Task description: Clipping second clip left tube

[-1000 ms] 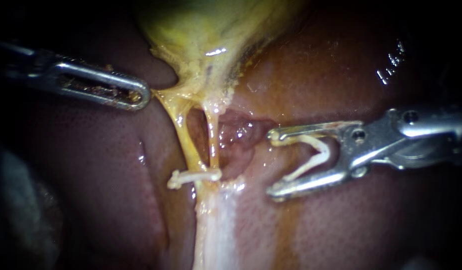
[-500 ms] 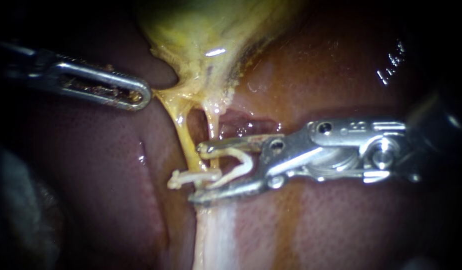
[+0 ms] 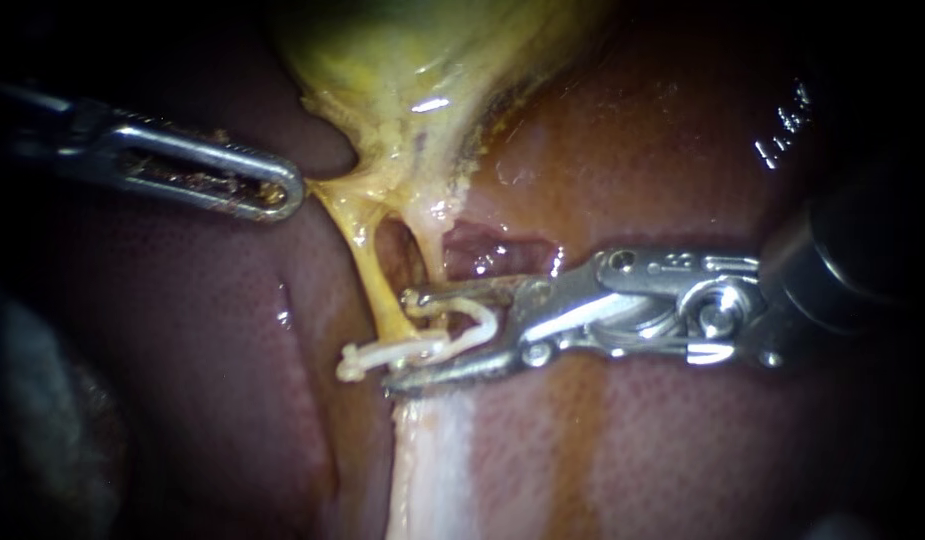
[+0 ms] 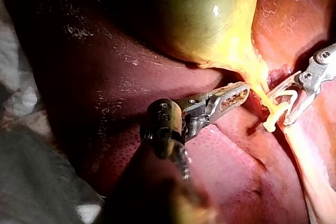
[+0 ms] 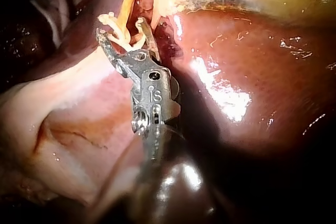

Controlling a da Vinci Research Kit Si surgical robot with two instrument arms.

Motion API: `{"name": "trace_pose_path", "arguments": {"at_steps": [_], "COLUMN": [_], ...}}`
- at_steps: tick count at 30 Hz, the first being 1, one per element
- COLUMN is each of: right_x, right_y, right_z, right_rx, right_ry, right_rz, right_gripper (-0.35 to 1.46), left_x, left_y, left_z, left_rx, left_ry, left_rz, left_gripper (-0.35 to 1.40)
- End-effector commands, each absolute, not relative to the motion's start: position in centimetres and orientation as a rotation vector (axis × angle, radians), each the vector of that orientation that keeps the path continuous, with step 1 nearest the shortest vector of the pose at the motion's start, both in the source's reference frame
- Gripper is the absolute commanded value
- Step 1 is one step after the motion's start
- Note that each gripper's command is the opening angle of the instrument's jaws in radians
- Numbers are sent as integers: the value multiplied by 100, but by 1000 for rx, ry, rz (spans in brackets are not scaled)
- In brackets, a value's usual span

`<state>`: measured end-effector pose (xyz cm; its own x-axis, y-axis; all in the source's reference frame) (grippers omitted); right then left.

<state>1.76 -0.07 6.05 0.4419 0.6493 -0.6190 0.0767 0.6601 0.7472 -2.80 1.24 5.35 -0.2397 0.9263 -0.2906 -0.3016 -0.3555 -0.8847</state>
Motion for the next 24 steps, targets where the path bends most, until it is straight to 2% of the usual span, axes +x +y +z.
{"name": "trace_pose_path", "arguments": {"at_steps": [1,12,17,24], "right_x": [181,213,212,211], "right_y": [-8,-13,-10,-11], "right_z": [604,587,562,531], "right_rx": [809,886,906,926], "right_ry": [1087,1181,1213,1220], "right_rz": [413,422,431,429], "right_gripper": [50,49,49,48], "left_x": [-281,-283,-282,-282], "left_y": [124,124,124,123], "left_z": [535,535,536,536], "left_rx": [-1076,-1076,-1076,-1076], "left_ry": [-895,-894,-894,-894], "left_rz": [1740,1739,1739,1740], "left_gripper": [-35,-35,-35,-35]}}
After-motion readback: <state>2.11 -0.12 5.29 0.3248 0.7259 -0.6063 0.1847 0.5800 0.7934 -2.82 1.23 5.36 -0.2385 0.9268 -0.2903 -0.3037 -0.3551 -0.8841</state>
